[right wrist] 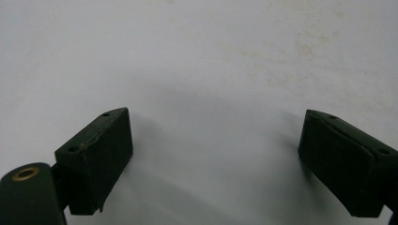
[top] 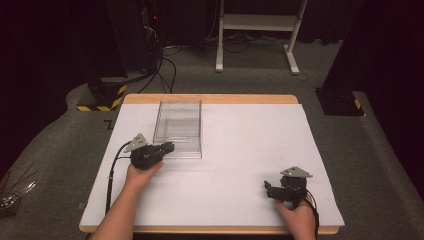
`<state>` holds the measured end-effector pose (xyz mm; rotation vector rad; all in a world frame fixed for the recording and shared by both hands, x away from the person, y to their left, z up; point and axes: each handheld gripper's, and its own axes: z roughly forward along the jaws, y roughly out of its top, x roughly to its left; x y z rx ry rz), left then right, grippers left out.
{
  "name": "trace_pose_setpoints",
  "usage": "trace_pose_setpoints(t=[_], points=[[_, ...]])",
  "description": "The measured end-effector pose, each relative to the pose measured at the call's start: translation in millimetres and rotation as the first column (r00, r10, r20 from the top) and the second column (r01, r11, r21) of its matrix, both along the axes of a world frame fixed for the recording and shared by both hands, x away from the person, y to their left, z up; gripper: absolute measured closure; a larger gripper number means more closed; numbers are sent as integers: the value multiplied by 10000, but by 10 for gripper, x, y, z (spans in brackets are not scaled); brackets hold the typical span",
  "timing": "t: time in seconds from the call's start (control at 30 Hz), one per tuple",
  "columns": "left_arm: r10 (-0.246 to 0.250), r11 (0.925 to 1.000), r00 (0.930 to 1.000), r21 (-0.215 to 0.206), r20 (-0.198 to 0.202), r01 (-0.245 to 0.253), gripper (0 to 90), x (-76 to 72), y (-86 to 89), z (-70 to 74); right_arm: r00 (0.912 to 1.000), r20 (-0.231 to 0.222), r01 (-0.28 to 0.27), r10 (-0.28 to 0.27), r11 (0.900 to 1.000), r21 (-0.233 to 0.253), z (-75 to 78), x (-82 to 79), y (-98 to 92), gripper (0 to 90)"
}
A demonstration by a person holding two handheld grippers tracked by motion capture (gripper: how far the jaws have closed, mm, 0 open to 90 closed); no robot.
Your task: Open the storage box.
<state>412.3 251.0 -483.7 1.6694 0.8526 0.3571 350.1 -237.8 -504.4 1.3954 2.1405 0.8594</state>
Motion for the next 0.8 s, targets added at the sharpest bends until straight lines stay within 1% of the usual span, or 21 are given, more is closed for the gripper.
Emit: trace_pose_setpoints(t=[0.17,0.33,0.4,0.5,0.57,0.7,0.8], points=[[-30,10000,10000,38,-11,30,792,-11,10,4,10000,-1,-1,1,10000,-3,0,0,0,102],[-157,9999,9999,-28,-3,157,798,-36,26,-3,10000,3,-3,3,10000,-1,0,-1,0,103],[-218,9998,9998,41,26,218,799,-42,33,0,10000,2,-4,4,10000,0,0,0,0,103],[-228,9997,9997,13,-29,228,802,-54,34,2,10000,2,-4,4,10000,-2,0,-1,0,103],[-222,9998,9998,5,10,222,803,-58,35,0,10000,2,-5,5,10000,0,0,-1,0,103],[-232,9997,9997,-90,39,233,805,-93,41,-16,10000,5,-6,6,10000,-2,0,-1,0,103],[-249,9993,9997,-279,75,251,809,-134,48,-37,10000,7,-6,6,10000,-5,0,-1,0,104]])
